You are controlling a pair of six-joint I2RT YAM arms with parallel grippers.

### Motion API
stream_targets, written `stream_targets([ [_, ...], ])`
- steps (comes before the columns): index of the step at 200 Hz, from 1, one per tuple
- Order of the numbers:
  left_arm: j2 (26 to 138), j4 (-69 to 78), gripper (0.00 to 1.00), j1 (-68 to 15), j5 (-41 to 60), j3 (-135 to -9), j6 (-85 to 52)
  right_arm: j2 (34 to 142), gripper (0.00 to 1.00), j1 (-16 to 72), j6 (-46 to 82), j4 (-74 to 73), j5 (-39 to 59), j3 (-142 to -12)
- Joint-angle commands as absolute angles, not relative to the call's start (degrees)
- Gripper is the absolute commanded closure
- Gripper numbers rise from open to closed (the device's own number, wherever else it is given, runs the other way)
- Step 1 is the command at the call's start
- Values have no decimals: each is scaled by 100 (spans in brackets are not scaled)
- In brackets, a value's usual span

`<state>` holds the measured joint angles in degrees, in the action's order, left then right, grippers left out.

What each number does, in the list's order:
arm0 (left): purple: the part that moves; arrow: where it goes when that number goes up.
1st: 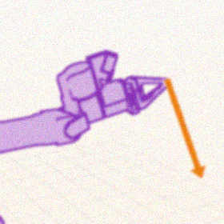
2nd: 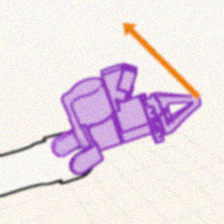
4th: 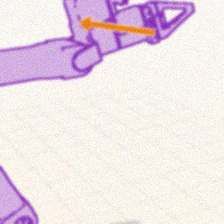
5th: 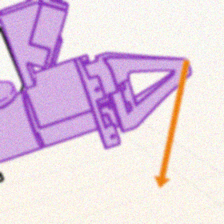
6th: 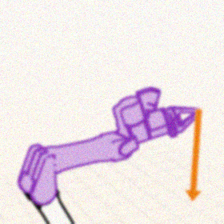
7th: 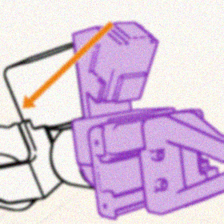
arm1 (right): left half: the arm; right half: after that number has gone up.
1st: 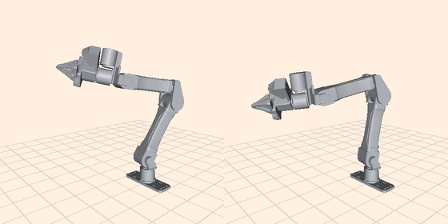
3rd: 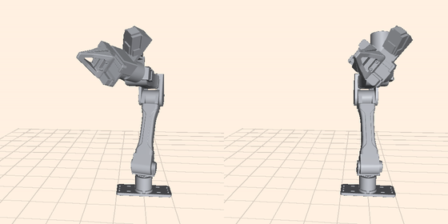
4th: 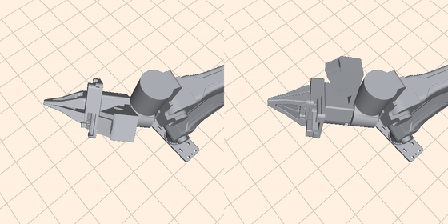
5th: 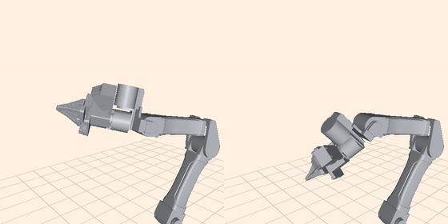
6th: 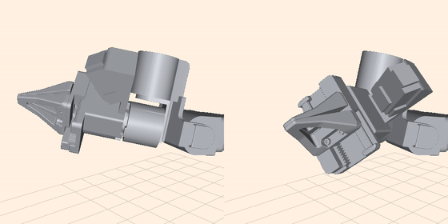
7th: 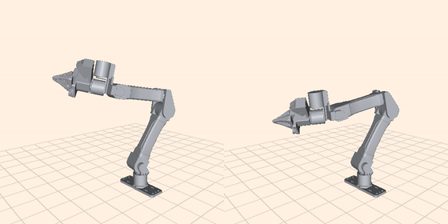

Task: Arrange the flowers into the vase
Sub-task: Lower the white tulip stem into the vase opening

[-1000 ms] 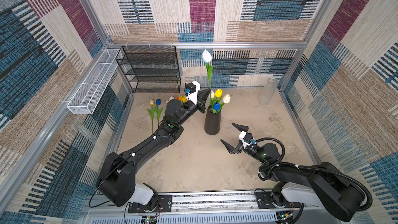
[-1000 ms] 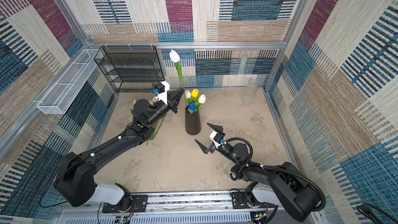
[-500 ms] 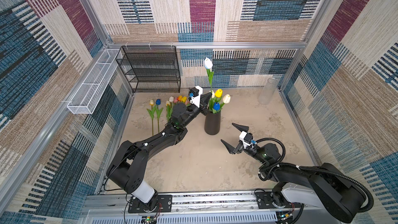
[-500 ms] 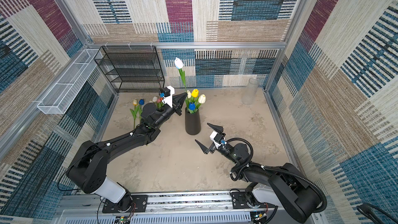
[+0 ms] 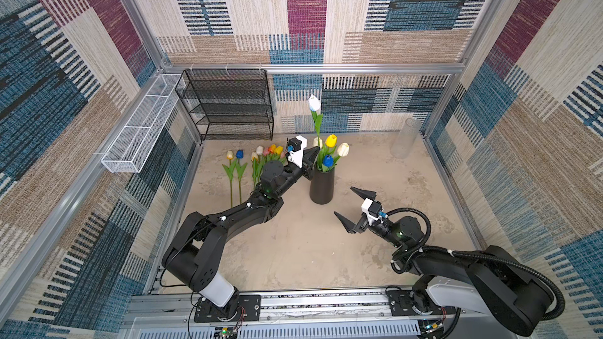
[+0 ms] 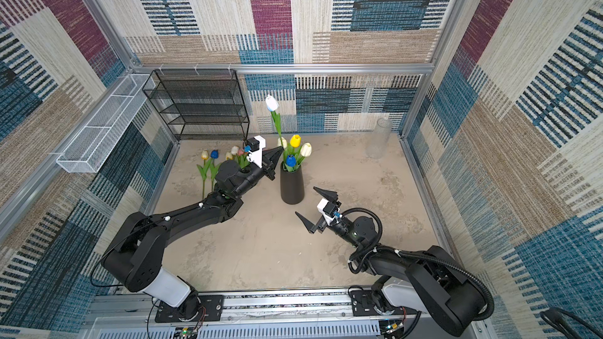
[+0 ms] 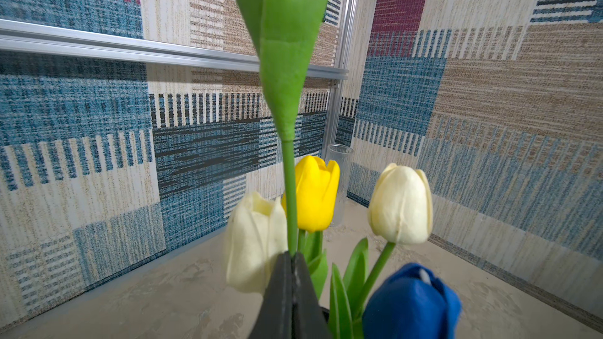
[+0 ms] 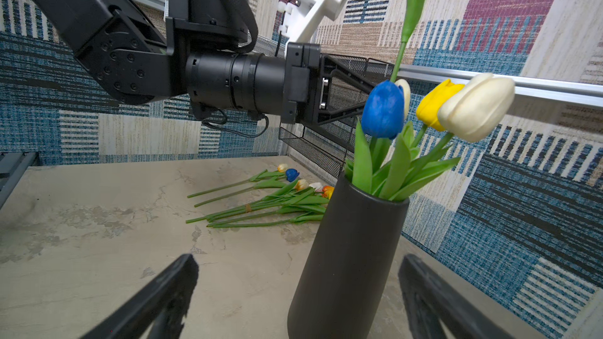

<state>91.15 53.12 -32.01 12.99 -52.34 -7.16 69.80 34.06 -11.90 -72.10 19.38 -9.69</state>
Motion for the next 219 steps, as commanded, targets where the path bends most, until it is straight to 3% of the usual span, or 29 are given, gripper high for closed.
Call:
stream_targets([
  [1,9038,5364,100,-3199,1493,-5293,-708,6988,0,3410,-1170,-7295,1973,-1002],
  [108,8556,4976,100,-3199,1253,-5290,-493,6996,0,3415,-1173,-7277,2013,-1020],
  [161,8356,5098,100,-3224,1883,-5441,-910,7018,0,3410,-1171,-7252,2048,-1046],
  [219,8352,5160,100,-3281,1704,-5288,-826,7074,0,3410,-1160,-7277,2054,-1046],
])
